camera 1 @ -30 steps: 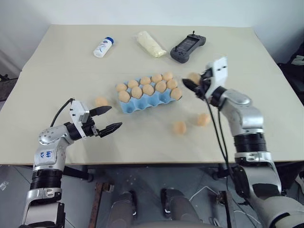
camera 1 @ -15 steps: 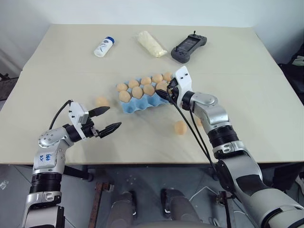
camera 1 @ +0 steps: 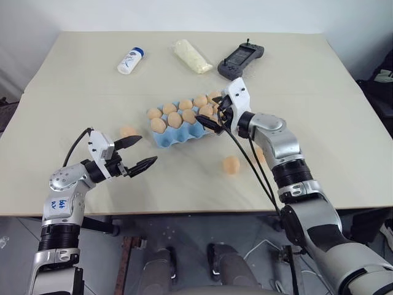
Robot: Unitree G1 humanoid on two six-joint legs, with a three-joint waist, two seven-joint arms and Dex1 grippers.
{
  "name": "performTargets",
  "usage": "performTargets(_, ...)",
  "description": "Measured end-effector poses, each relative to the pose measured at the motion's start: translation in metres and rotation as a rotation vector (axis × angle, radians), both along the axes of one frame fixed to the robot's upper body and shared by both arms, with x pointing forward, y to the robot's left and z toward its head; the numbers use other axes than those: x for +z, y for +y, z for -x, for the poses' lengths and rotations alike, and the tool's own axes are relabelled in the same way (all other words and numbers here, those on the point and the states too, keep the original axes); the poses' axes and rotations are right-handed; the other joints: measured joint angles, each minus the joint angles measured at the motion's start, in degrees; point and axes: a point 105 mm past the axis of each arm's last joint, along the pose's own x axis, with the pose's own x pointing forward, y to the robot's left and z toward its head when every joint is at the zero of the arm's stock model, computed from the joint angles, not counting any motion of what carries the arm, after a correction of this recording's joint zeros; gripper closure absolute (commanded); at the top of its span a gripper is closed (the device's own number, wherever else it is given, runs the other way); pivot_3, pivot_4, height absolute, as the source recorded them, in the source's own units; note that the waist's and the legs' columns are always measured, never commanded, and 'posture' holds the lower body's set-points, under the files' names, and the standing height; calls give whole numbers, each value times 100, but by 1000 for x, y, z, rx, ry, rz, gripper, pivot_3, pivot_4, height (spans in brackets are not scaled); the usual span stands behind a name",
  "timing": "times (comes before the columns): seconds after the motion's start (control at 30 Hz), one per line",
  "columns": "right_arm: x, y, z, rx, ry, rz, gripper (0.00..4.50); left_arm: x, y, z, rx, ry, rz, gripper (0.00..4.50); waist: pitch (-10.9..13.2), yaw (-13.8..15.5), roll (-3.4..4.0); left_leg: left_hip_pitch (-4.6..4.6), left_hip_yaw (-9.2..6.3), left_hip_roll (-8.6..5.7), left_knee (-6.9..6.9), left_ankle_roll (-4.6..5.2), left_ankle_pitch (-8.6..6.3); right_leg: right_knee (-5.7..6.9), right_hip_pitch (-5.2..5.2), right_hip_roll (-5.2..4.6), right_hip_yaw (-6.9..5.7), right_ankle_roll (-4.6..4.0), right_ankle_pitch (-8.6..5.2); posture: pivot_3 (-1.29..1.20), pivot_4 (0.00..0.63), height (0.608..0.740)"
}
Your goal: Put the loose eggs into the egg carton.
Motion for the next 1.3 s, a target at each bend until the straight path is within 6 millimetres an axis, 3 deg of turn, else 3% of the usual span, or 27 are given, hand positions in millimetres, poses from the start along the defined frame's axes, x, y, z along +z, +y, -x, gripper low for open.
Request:
performTargets(0.13,2,-24,21,71,-8,-4,21,0,0,1,-5,-3,6,0,0,52,0,-1,1,0,-1,1,-1,-7,1,-1,0,0,0,0,150,740)
performTargets(0.43,-18,-121,61,5,29,54,21,-6,3,5,0,3,10,0,0,64,0,5,3,-1,-1,5,-3,-39,7,-5,2,0,0,0,150,740)
performTargets(0.63,-33,-178,103,-52,139,47,21,-9,1,8,-2,2,23,0,0,90,0,10,4,-1,-2,7,-3,-44,15,-5,3,0,0,0,150,740)
performTargets(0.8,-52,-206,136,-95,274,67,21,-13,6,10,15,14,27,0,0,102,0,16,6,-1,-1,7,-3,-44,21,-5,9,1,0,0,150,740)
performTargets(0.9,-54,-210,146,-104,293,77,21,-13,6,10,16,12,27,0,0,91,0,28,5,-1,0,-8,-9,-39,30,-5,9,0,1,0,150,740)
performTargets(1.07,-50,-206,145,-104,271,74,21,-13,6,10,16,13,28,0,0,80,0,28,5,-1,0,-10,-9,-40,30,-6,8,0,2,0,150,740)
performTargets(1.3,-36,-171,121,-89,152,-72,21,-7,5,7,10,-8,29,0,0,74,0,25,5,-1,0,3,-1,-41,29,-6,6,0,3,0,150,740)
